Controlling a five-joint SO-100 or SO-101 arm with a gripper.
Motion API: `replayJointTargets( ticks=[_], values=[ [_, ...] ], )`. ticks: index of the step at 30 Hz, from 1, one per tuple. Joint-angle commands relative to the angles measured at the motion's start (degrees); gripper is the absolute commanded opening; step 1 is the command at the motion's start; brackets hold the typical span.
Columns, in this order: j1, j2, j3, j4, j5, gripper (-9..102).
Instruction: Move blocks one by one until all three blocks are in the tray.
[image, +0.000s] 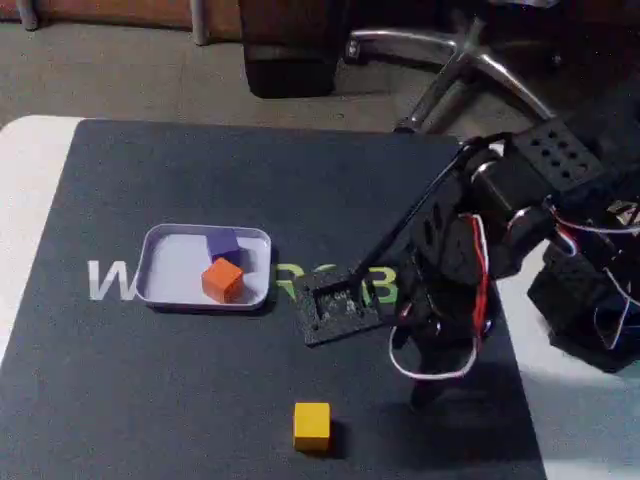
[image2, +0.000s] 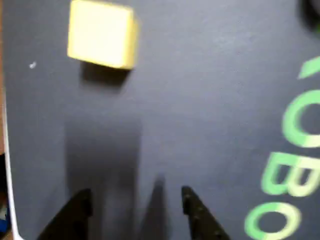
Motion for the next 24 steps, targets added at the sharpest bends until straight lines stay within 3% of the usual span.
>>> replayJointTargets(
  ticks=[1, 24],
  values=[
    [-1.23, -2.55, -4.57, -0.35, 2.29, 21],
    [-3.52, -7.56, -18.19, 5.27, 8.79, 21]
  ],
)
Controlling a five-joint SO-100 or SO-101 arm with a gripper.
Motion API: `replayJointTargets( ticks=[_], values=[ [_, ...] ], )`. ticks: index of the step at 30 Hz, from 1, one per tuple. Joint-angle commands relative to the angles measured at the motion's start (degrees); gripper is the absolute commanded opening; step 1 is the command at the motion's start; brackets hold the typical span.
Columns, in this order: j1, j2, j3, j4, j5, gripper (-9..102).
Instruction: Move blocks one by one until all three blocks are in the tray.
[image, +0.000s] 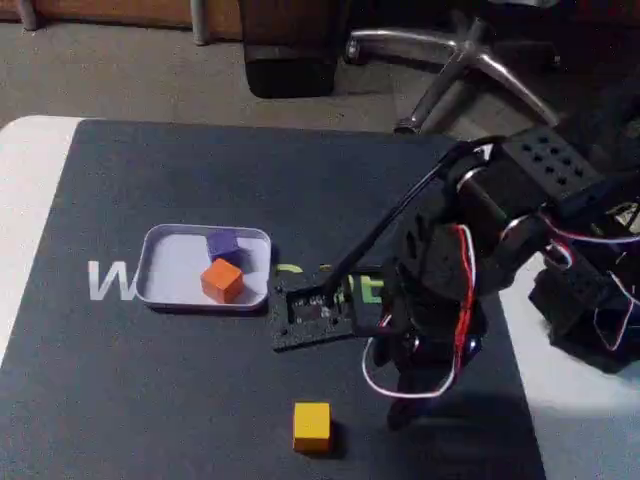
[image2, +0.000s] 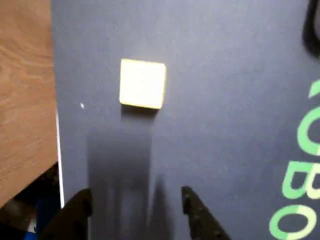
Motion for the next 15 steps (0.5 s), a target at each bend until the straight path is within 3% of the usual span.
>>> replayJointTargets(
  ticks=[1, 15],
  values=[
    [-1.23, 0.09, -2.72, 0.35, 0.26, 21],
    [-1.49, -10.55, -14.94, 0.44, 3.16, 21]
  ],
)
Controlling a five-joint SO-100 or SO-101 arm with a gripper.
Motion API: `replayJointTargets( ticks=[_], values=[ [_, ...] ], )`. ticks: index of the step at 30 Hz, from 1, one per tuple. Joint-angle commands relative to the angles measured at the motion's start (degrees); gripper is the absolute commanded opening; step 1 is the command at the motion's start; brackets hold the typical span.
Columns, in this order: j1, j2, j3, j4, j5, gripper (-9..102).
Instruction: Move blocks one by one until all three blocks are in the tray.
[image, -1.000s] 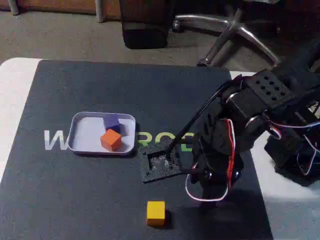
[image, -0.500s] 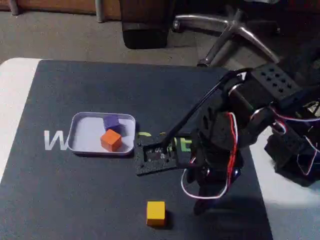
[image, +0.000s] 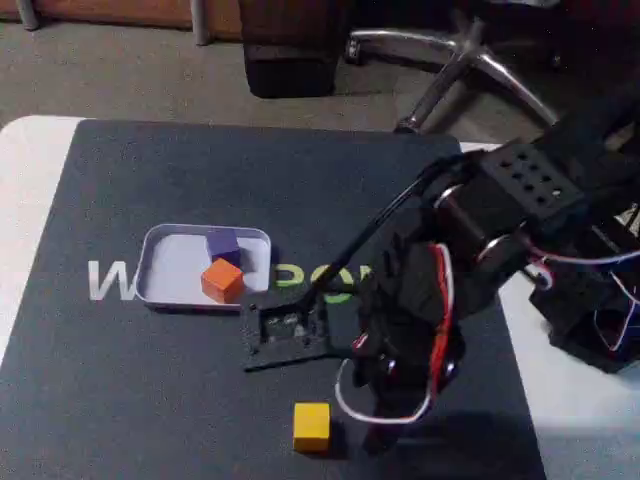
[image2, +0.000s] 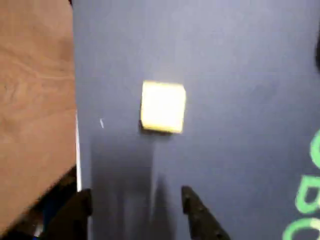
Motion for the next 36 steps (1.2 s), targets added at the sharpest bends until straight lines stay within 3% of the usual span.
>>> replayJointTargets(
  ticks=[1, 36],
  values=[
    [0.09, -2.02, -4.83, 0.44, 0.44, 21],
    [5.71, -21.97, -19.86, 0.35, 1.23, 20]
  ],
)
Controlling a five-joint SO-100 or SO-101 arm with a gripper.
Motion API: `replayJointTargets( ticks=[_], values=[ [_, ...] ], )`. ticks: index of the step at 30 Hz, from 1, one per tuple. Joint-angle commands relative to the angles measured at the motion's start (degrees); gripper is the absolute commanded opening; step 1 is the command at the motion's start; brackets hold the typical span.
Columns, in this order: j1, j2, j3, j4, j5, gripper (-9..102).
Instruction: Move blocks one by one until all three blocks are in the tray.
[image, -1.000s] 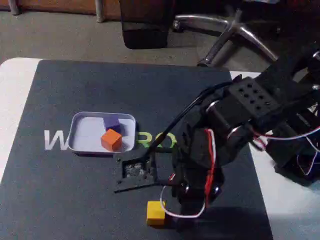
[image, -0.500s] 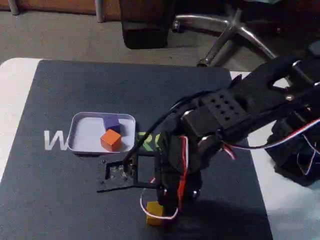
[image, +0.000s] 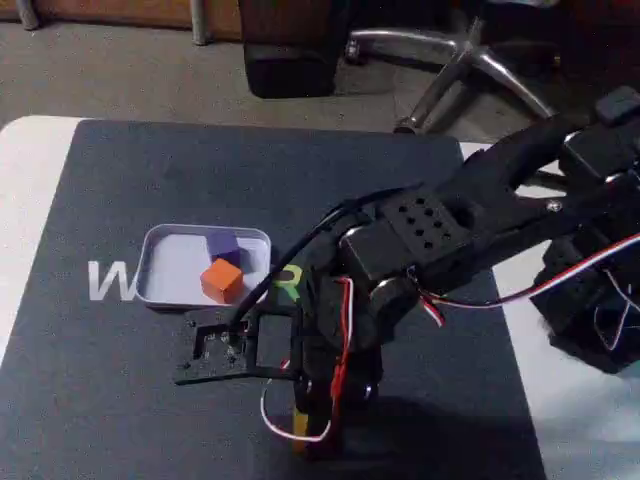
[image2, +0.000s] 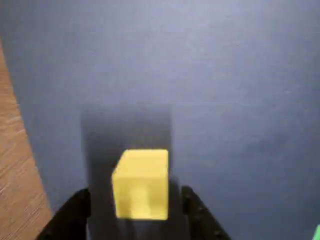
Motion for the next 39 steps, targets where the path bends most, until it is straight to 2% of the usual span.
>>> replayJointTargets(
  ticks=[1, 14, 22, 39],
  values=[
    [0.70, 0.26, -2.37, 0.18, 0.09, 20],
    [1.05, -2.29, -2.55, 0.26, -0.70, 7],
    [2.55, -3.52, -5.27, 0.26, 0.79, -8],
    [16.79, 7.38, -9.49, 1.32, 13.45, -8]
  ],
)
